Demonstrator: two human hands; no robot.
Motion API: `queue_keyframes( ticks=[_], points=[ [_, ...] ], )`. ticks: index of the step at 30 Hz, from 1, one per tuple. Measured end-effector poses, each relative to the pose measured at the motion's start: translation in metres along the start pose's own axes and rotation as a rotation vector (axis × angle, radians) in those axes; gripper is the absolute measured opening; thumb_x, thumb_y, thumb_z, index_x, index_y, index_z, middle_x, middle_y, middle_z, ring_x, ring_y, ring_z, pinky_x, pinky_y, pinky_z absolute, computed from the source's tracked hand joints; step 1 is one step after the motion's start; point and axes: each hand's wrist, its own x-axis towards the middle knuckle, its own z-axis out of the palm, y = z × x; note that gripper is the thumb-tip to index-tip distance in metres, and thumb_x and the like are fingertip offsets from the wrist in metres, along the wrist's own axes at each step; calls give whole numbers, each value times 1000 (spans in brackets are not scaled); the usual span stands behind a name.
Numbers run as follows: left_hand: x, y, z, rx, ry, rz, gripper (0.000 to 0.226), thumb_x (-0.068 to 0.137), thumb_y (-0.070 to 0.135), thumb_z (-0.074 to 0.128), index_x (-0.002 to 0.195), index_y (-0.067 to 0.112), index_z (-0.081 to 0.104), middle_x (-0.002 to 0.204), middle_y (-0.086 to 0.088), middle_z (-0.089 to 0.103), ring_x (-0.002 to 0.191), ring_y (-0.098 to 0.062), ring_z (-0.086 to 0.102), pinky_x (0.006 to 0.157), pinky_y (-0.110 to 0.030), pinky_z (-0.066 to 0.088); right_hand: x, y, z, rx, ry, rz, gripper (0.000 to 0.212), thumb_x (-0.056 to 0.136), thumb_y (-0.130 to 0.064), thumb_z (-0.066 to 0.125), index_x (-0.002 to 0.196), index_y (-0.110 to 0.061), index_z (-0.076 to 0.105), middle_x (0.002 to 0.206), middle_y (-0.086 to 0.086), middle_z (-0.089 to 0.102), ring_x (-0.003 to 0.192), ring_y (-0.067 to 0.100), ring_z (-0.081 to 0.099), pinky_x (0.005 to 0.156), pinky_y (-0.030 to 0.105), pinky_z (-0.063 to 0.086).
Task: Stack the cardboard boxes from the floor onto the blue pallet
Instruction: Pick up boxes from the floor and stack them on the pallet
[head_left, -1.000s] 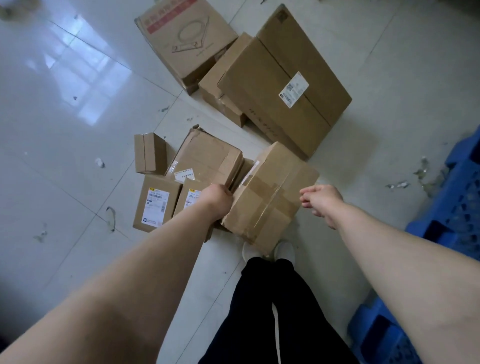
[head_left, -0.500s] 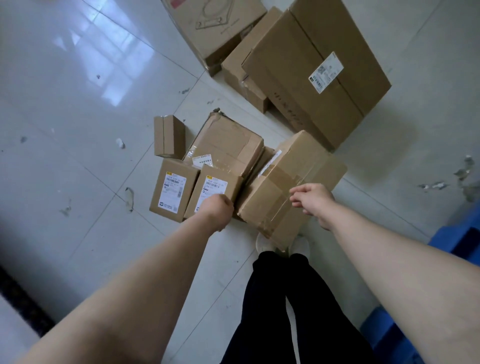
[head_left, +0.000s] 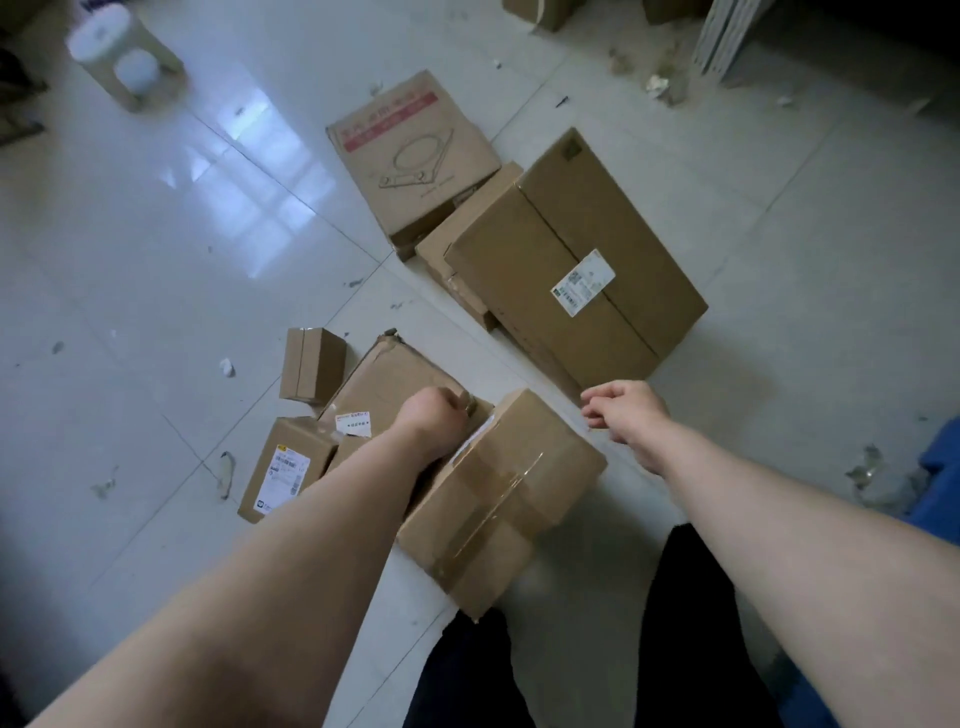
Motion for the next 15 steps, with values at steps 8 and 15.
queue_keyframes(
  ticks=[8, 15],
  points=[
    [21, 195, 52, -60, 46, -62, 13, 92, 11, 49, 92, 12, 62, 97, -10, 65, 87, -27, 63, 84, -38, 55, 89, -59, -209, -87, 18, -89, 21, 94, -12, 51, 83, -15, 69, 72, -2, 66, 70, 16, 62, 73, 25, 52],
    [55, 313, 62, -101, 74, -58, 27, 96, 18, 48, 116, 9, 63, 109, -8, 67, 99, -25, 65, 77, -29, 51, 165, -131, -295, -184, 22, -145, 22, 95, -12, 50, 80, -17, 65, 72, -2, 65, 73, 16, 61, 58, 21, 42]
  ],
)
